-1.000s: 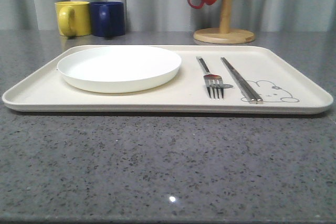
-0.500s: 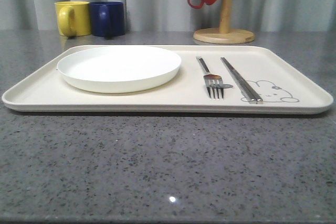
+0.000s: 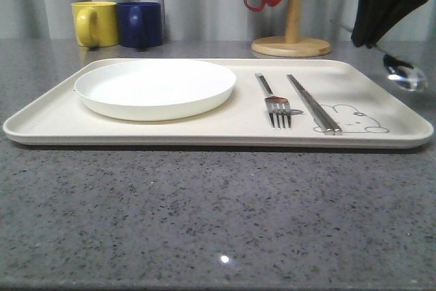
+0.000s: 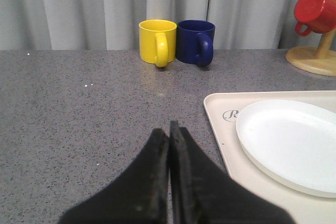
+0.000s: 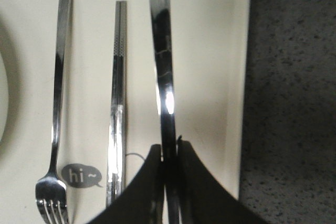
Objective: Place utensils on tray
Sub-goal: 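Lower the spoon onto the tray beside the chopsticks and release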
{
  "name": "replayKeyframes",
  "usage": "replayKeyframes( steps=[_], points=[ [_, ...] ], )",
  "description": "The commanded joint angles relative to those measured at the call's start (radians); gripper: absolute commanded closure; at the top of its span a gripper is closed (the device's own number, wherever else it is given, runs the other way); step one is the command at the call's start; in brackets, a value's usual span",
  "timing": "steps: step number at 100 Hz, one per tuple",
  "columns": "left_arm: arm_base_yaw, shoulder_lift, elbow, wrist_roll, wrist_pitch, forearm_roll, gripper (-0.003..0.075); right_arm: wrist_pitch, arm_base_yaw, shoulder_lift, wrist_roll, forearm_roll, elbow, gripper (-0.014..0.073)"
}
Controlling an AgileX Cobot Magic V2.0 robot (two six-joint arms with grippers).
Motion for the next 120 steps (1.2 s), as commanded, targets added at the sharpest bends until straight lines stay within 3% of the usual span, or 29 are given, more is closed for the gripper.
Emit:
replayKeyframes(
  steps=[1, 75, 109, 120],
  points=[
    [0.004, 0.006, -0.029, 0.002, -0.077, -0.008, 0.0738, -0.053, 0.012, -0.012, 0.019, -0.015, -0.032, 0.0621],
    [0.004, 0.006, -0.029, 0.002, -0.077, -0.008, 0.0738, -0.089, 0.027, 0.089, 0.052, -0.025, -0.032, 0.0611],
    [0.004, 0.006, -0.029, 0.002, -0.077, -0.008, 0.0738, -0.089, 0.027, 0.089, 0.052, -0.025, -0.032, 0.0370],
    [0.004, 0.006, -0.029, 0.002, -0.077, -0.008, 0.0738, -0.082, 0.027, 0.088, 0.052, -0.025, -0.032, 0.0335]
  ],
)
